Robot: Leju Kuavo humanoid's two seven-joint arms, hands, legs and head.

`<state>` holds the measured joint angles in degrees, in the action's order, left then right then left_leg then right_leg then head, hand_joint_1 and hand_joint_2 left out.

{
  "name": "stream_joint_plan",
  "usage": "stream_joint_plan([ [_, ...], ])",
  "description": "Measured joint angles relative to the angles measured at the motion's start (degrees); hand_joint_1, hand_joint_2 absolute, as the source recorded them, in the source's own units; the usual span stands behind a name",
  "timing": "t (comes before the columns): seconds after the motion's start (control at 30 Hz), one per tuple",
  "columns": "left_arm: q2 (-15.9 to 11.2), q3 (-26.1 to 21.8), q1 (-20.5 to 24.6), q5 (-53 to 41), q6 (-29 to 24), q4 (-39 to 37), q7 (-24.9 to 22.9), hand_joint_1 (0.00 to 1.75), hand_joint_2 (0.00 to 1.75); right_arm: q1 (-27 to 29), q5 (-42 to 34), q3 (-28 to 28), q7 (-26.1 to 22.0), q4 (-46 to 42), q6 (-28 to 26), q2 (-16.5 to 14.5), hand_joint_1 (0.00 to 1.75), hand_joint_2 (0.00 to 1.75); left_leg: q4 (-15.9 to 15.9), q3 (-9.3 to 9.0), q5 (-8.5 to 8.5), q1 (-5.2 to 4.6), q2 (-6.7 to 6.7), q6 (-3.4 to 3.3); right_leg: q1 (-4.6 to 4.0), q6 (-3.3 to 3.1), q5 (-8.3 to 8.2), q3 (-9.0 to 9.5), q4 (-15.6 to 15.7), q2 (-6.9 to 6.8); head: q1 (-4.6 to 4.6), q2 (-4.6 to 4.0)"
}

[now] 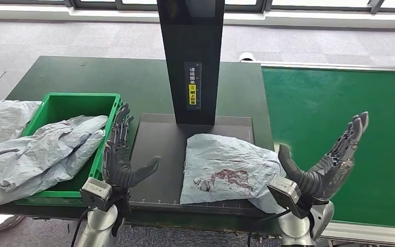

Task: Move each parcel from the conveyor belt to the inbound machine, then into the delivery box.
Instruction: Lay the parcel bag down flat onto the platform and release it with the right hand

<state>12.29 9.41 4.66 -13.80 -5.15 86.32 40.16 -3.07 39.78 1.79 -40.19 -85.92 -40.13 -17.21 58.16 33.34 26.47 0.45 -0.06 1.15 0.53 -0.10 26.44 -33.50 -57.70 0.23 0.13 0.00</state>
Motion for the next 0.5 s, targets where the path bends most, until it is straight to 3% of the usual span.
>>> stream_joint_plan([
  [0.17, 0.5, 3.6, 5.5, -13.0, -3.7, -12.1, -0.1, 0.0, 1.75, 0.0, -0.4, -0.3, 0.0, -1.0, 0.0, -0.1, 0.0, 1.75, 0.0, -0.01, -0.02, 0.0, -0.1, -0.02, 0.06, 0.02, -0.01, 0.07, 0.0, -0.1, 0.0, -0.01],
  [0.33, 2.6, 6.7, 13.0, -25.2, -7.9, -31.0, -3.6, 0.0, 1.75, -0.4, -0.8, -1.5, 0.0, -0.6, 0.0, -0.1, 0.0, 1.75, 0.0, -0.02, -0.04, -0.01, -0.1, -0.06, 0.1, 0.08, -0.06, 0.08, 0.0, -0.09, 0.01, -0.01],
  [0.5, 5.0, 10.4, 18.8, -33.5, -5.4, -47.1, -8.6, 0.0, 1.75, -1.8, -1.5, -2.3, 0.0, 0.2, 0.0, -0.2, 0.0, 1.75, 0.0, 0.0, -0.05, -0.03, -0.1, -0.07, 0.11, 0.09, -0.07, 0.08, 0.0, -0.09, 0.01, -0.01],
])
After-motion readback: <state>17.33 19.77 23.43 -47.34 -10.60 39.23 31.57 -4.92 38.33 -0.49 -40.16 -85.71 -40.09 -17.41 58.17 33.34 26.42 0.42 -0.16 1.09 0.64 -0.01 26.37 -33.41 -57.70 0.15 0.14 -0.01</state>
